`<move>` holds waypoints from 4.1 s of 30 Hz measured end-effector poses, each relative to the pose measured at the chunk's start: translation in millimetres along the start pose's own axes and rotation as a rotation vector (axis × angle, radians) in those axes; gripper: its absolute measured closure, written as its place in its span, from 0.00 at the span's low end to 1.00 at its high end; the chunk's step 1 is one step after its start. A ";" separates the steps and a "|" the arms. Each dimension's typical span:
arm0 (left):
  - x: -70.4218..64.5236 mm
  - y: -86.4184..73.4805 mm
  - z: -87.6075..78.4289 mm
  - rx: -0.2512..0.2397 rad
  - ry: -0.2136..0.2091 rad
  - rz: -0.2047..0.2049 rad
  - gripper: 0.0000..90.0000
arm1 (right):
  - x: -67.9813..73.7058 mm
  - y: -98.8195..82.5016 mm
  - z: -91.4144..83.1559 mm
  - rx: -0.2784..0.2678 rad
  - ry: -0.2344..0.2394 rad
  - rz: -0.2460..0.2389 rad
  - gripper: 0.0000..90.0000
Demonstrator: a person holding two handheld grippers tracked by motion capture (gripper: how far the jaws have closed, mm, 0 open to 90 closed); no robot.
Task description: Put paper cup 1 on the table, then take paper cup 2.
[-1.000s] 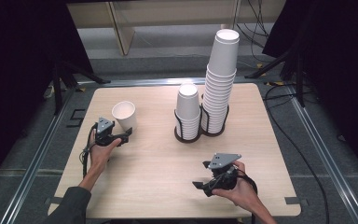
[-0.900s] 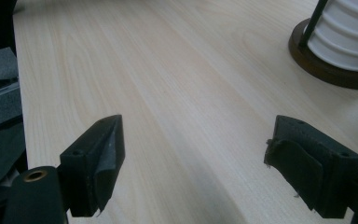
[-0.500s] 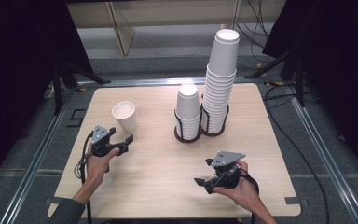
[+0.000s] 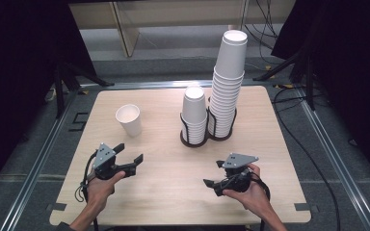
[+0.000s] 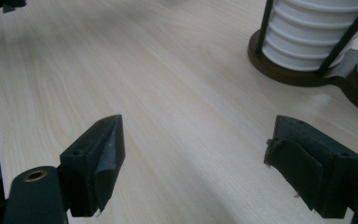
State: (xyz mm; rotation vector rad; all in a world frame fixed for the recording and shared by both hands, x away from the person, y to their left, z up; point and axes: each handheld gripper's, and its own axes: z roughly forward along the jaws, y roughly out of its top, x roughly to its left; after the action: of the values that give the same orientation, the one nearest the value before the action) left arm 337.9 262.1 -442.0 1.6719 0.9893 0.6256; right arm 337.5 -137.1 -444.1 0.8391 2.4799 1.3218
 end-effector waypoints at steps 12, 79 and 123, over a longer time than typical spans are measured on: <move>-23.9 -13.9 -13.6 -0.020 -0.081 0.020 0.16 | -13.2 -3.1 -7.4 -0.031 -0.072 0.057 0.20; -34.9 -27.9 -9.1 0.028 -0.162 0.039 0.16 | -122.0 201.6 -101.5 -0.365 -0.310 0.124 0.17; -36.9 -28.1 -8.9 0.023 -0.178 0.040 0.16 | -141.1 265.5 -88.2 -0.399 -0.325 0.133 0.19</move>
State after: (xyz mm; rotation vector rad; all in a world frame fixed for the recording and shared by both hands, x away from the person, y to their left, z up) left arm 303.0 238.5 -463.3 1.7385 0.8394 0.4835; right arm 517.0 -163.3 -188.6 1.0321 1.8600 1.5138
